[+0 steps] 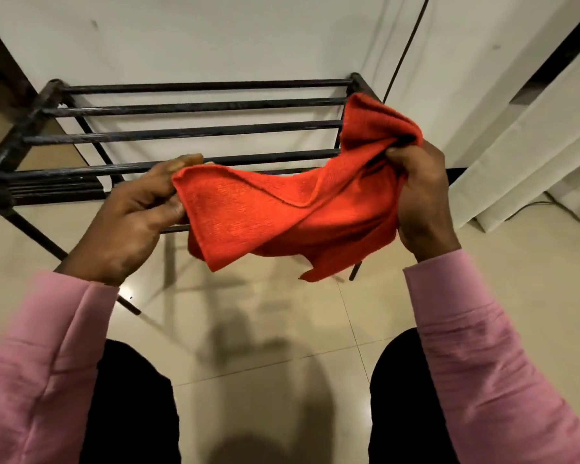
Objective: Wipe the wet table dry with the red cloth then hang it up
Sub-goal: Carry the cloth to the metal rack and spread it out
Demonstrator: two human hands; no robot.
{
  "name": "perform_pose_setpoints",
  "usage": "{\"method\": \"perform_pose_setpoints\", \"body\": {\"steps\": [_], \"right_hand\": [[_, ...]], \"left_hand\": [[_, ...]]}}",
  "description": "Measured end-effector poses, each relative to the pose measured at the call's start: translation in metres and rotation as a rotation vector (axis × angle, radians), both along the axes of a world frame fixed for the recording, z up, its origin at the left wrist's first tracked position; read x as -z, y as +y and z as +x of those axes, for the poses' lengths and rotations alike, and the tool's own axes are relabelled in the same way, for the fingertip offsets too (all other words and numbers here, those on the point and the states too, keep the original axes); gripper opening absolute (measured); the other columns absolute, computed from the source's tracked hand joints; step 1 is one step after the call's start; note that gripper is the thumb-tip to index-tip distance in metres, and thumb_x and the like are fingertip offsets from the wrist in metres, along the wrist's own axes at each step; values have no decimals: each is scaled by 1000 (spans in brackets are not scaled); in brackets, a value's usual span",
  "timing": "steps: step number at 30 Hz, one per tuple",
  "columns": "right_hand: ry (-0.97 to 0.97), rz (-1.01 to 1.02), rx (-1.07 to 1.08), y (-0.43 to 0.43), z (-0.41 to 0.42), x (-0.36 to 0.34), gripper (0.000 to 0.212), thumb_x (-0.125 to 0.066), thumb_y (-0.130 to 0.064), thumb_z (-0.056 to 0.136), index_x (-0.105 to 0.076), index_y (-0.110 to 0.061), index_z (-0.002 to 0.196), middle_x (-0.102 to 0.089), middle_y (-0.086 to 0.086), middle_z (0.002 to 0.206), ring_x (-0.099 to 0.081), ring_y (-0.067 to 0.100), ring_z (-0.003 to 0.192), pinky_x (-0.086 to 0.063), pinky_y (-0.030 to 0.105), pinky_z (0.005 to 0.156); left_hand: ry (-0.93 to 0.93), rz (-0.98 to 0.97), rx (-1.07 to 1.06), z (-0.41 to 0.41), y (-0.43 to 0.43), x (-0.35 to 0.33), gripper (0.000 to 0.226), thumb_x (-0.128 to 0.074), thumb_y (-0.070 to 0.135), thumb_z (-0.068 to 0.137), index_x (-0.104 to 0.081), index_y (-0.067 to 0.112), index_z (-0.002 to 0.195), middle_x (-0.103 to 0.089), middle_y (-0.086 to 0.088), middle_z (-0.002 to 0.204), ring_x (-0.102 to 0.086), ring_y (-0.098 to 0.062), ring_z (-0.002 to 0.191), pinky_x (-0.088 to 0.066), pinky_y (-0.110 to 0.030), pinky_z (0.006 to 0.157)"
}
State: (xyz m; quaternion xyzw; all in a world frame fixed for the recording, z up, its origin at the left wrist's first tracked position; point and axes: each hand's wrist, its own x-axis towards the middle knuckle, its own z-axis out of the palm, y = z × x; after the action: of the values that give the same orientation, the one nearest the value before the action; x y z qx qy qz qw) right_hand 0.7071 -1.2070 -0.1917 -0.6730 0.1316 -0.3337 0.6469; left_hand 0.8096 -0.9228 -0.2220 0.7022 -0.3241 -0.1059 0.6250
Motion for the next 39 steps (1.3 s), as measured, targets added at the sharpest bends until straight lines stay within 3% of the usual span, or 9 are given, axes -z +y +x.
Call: {"method": "perform_pose_setpoints", "body": {"steps": [3,6,9,13,17,24,29,34,39], "right_hand": [[5,-16,-32,9,4,1,20,-47,-12,79,-63,-22,70,-59,-3,73,-53,12,75,-45,30,73],[-18,-82,-134,23,8,-2,24,-45,-11,85,-68,-18,88,-65,-3,86,-59,6,82,-48,20,78],[63,-184,-259,40,10,-2,25,-45,-12,89,-67,-22,93,-64,-7,85,-57,6,80,-45,18,76],[180,-293,-284,52,7,-2,19,-44,-23,94,-62,-28,90,-59,-19,67,-53,-2,64,-43,13,63],[158,-263,-325,48,2,-10,26,-46,-24,95,-69,-36,89,-68,-17,80,-64,1,76,-49,16,68],[231,-282,-395,37,-2,-8,25,-53,-38,84,-72,-23,89,-68,-7,86,-62,12,83,-48,31,78],[207,-187,-229,18,-2,-9,25,-50,-34,88,-75,-34,85,-71,-10,87,-65,8,84,-50,28,77],[208,-229,-129,17,-4,-10,28,-48,-33,90,-73,-36,78,-67,-19,74,-62,-3,72,-50,16,67],[220,-324,-143,12,-7,-4,25,-48,-31,89,-69,-16,87,-58,-7,83,-53,6,77,-43,21,70]], "left_hand": [[68,-120,-80,0,1,-2,32,-44,0,91,-71,15,101,-66,-2,110,-59,-19,115,-46,-34,98],[521,-302,-63,0,-6,0,32,-38,13,98,-62,21,79,-70,-2,78,-70,-28,91,-52,-49,93],[544,23,81,-17,-29,16,15,-58,33,86,-60,25,98,-70,1,105,-67,-24,103,-55,-48,88],[396,333,223,-44,-62,41,96,-76,44,60,-33,31,144,-41,2,146,-46,-19,129,-48,-35,98],[416,374,222,-41,-67,56,123,-78,49,54,-9,30,154,-25,-4,157,-31,-24,141,-38,-39,109],[466,226,245,-23,-58,57,18,-74,22,80,-65,18,95,-73,14,74,-64,2,66,-47,-14,58],[474,143,25,2,-37,51,23,-77,31,70,-62,18,82,-69,8,69,-62,-7,63,-48,-20,58],[279,499,175,10,-17,41,51,-79,52,55,-64,22,94,-73,6,80,-69,-10,74,-55,-24,66],[48,815,209,12,4,30,21,-79,41,74,-71,23,67,-60,9,53,-56,-8,53,-42,-20,52]]}}
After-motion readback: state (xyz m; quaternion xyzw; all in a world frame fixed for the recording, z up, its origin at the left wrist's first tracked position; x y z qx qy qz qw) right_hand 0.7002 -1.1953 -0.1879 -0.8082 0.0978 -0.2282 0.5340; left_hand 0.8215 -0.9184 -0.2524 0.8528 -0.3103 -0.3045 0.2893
